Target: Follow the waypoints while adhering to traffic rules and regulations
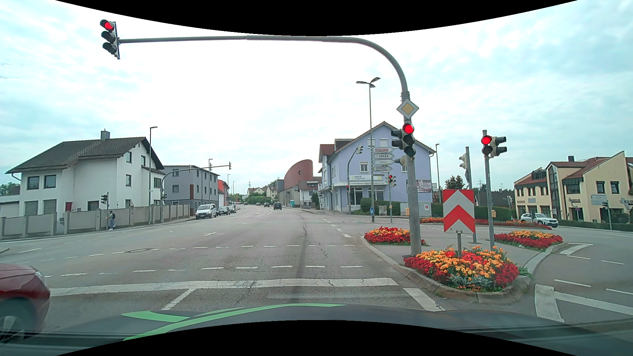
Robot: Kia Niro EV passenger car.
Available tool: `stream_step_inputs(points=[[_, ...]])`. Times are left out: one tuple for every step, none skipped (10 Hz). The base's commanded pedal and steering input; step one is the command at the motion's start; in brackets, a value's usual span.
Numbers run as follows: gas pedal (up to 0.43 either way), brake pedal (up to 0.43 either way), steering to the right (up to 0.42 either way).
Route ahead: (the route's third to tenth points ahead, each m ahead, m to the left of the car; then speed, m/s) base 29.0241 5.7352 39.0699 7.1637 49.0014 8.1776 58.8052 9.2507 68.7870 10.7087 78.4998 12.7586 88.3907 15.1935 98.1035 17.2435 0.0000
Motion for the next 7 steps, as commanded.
stream_step_inputs(points=[[0.000,0.274,0.005],[0.000,0.274,0.005],[0.000,0.274,0.005],[0.000,0.274,0.005],[0.000,0.274,0.005],[0.000,0.274,0.005],[0.000,0.274,0.005]])
